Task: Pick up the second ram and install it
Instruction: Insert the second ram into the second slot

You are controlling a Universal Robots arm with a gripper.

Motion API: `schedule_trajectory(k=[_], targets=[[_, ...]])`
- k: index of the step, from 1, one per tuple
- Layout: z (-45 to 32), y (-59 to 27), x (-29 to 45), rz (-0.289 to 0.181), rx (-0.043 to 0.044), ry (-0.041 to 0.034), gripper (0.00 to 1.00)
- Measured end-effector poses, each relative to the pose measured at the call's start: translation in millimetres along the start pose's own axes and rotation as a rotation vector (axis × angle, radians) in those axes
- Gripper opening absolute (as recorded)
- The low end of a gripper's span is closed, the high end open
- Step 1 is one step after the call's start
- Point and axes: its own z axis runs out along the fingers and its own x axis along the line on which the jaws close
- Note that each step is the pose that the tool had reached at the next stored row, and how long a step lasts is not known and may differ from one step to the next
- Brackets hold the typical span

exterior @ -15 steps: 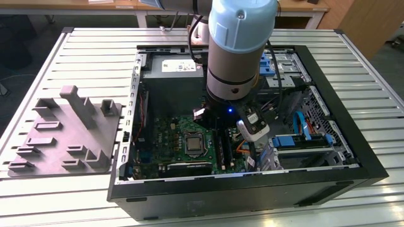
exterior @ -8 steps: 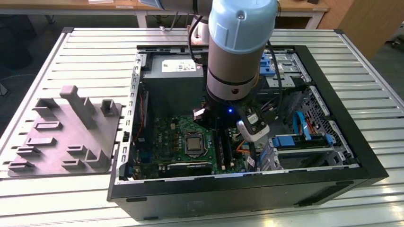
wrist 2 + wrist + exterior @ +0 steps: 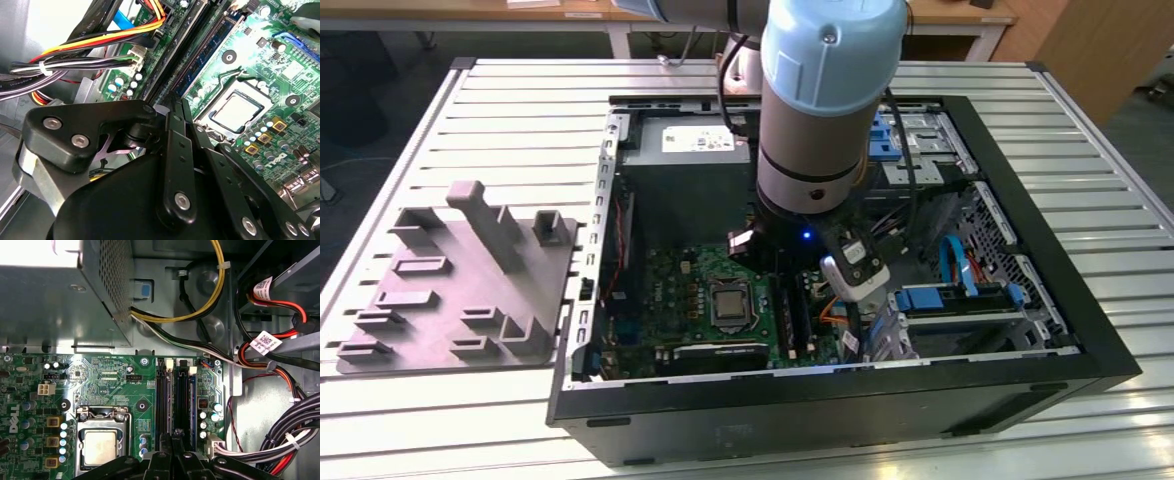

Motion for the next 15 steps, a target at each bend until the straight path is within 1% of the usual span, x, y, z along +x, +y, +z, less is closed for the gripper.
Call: schedule_trajectory(k=[9, 10, 15], targets=[[0.2, 0.0, 0.0, 0.0, 0.0, 0.0, 0.13], [0.2, 0.0, 0.0, 0.0, -0.0001, 0.0, 0.2], [0.3, 0.0, 0.0, 0.0, 0.0, 0.0, 0.2]])
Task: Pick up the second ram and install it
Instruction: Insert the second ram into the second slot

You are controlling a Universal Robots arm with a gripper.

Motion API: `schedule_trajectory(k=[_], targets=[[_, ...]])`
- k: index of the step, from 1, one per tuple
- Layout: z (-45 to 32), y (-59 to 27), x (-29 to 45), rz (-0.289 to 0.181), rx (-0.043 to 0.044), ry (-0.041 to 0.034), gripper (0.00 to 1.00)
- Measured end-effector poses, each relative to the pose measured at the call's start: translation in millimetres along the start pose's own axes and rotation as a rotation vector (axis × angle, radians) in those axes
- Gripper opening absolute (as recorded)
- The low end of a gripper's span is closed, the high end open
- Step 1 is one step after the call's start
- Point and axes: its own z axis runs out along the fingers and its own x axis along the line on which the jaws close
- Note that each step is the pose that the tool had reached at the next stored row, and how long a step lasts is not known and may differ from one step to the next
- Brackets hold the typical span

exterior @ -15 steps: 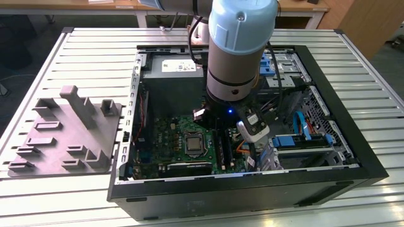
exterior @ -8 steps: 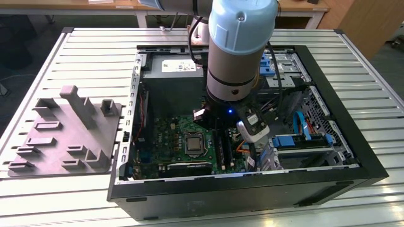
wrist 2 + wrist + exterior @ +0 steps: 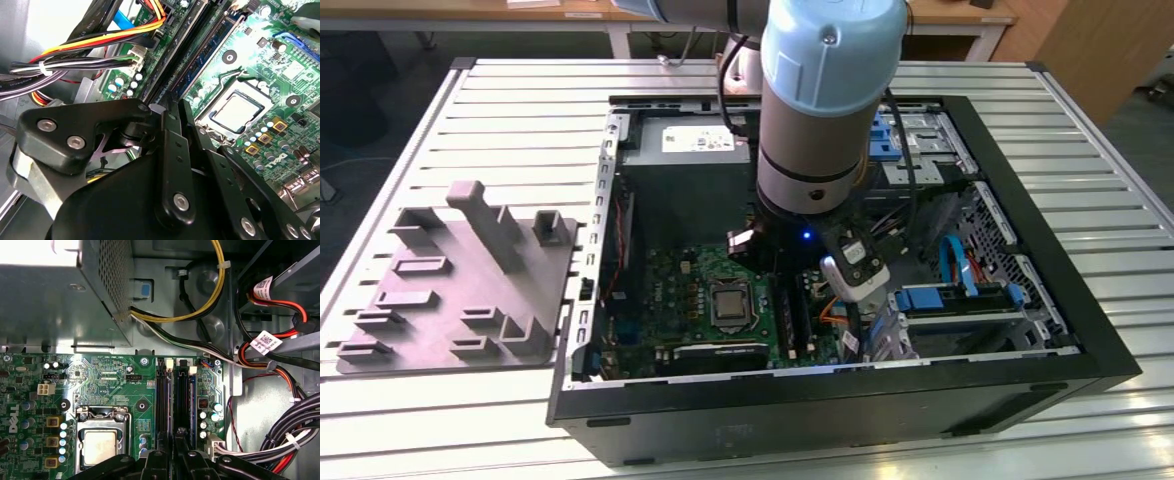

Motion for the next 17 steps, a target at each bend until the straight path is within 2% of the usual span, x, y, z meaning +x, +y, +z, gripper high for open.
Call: schedule_trajectory(k=[3, 4, 7, 12, 17], targets=[[0.1, 0.0, 0.0, 0.0, 0.0, 0.0, 0.21], [0.1, 0.0, 0.0, 0.0, 0.0, 0.0, 0.27], [-0.2, 0.0, 0.0, 0.0, 0.0, 0.0, 0.27], [-7.1, 0.7, -0.3, 0.0, -0.0001, 0.0, 0.27], [-7.3, 0.7, -0.3, 0.0, 0.0, 0.0, 0.27]])
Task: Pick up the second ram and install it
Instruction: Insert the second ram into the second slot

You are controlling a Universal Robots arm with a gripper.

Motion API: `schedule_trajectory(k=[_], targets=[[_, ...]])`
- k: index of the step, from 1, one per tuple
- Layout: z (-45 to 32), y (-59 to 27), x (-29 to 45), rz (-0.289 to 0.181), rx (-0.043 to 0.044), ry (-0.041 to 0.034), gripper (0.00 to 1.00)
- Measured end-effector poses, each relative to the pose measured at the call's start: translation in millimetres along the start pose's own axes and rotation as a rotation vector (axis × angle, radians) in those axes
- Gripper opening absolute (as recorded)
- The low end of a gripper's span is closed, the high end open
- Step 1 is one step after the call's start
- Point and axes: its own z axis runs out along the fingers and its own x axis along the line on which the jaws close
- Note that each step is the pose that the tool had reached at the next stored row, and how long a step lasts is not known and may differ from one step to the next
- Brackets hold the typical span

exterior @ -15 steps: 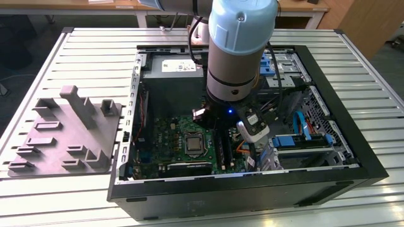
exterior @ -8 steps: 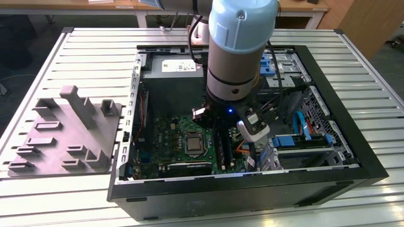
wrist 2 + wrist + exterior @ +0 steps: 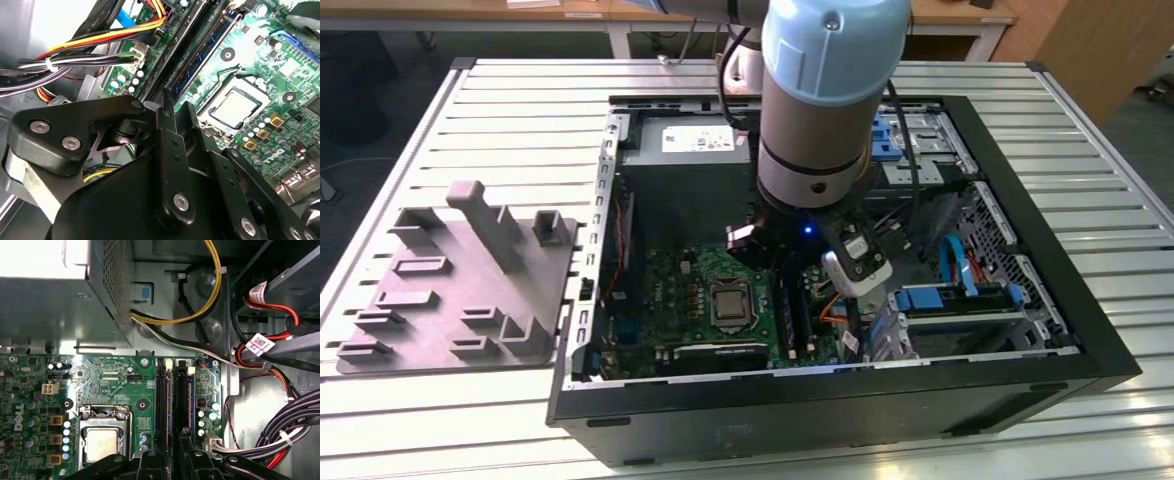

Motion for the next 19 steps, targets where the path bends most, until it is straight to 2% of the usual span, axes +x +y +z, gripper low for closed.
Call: schedule_trajectory(k=[9, 14, 19], targets=[[3.6, -1.0, 0.2, 0.0, 0.0004, 0.0005, 0.27], [3.8, -3.9, 0.2, 0.005, 0.0051, 0.0072, 0.27], [6.0, -4.5, 0.2, 0.014, 0.0142, 0.0073, 0.27]])
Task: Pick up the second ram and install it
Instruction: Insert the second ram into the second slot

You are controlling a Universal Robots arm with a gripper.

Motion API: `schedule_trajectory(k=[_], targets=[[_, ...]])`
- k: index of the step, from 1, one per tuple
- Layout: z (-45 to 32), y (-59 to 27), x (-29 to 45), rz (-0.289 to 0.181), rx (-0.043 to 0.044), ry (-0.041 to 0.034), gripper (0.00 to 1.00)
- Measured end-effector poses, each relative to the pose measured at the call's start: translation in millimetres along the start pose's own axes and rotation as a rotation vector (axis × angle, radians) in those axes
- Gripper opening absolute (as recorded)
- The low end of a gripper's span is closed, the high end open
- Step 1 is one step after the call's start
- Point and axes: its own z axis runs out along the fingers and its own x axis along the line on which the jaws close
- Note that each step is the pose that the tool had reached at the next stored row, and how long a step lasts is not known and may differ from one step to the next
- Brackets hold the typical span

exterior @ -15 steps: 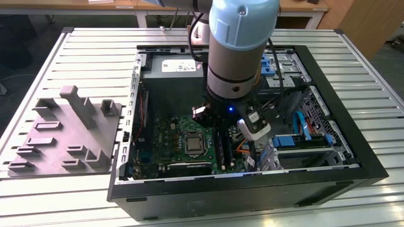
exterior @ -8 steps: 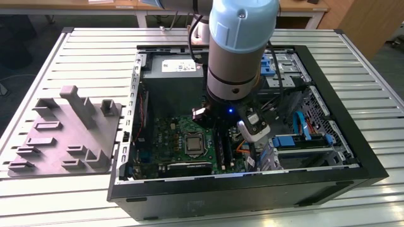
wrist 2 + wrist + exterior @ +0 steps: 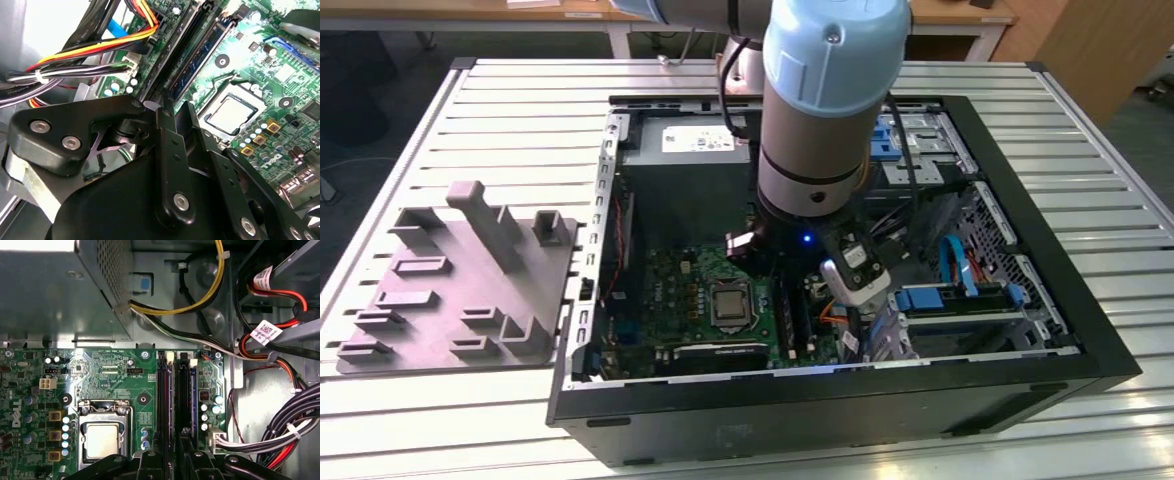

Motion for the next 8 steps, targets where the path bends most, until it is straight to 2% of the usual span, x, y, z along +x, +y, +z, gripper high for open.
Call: schedule_trajectory(k=[7, 8], targets=[[0.1, 0.0, 0.1, 0.0, -0.0001, -0.0002, 0.25], [0.1, 0.0, 0.1, 0.0, -0.0001, -0.0002, 0.19]])
